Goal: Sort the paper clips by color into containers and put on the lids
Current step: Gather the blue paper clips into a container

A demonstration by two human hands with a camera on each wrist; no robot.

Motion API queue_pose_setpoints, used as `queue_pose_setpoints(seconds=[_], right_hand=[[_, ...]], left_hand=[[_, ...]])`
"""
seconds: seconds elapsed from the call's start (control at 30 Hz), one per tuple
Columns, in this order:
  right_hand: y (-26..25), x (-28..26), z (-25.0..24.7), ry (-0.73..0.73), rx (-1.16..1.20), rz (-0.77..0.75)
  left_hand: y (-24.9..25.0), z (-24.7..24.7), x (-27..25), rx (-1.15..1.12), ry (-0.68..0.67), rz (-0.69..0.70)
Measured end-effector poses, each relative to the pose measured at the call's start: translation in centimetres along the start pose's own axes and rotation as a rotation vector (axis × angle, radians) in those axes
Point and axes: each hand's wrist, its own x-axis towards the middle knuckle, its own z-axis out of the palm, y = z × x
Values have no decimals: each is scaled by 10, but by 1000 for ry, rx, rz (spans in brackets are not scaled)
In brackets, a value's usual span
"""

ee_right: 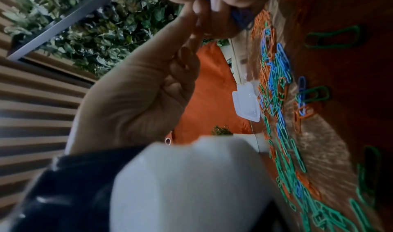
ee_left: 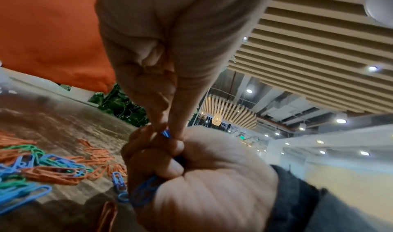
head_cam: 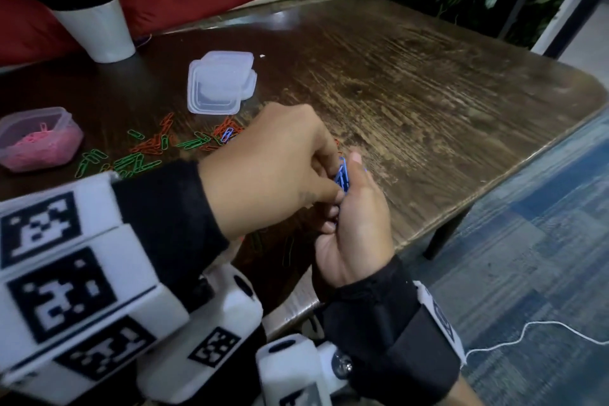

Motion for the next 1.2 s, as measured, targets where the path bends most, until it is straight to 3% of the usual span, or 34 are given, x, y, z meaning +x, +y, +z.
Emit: queue_pose_setpoints(seconds=[0.1,0.2,0.33,0.57,0.87,1.1,1.2], right_hand=[[-9,5,-8,-51,107,63],[-24,9,-21,-79,161,83],[-41,12,-35,-36,121,-9],[-55,9,-47,-30,143,-61],[-56,9,-50,-21,149,-92],[-56,10,-50,-32,164,-93],[-55,9,-50,-32,170,-97]], left_hand=[[-4,-2,7,-132,52,-12],[-19,1,21,-184,51,-117],[-37,18,35,-25,-87,-228],[-27,34,49,28,-99,-284],[-21,38,51,47,-140,-201],[-12,38,31,103,-158,1],[-5,48,29,157,-180,9]])
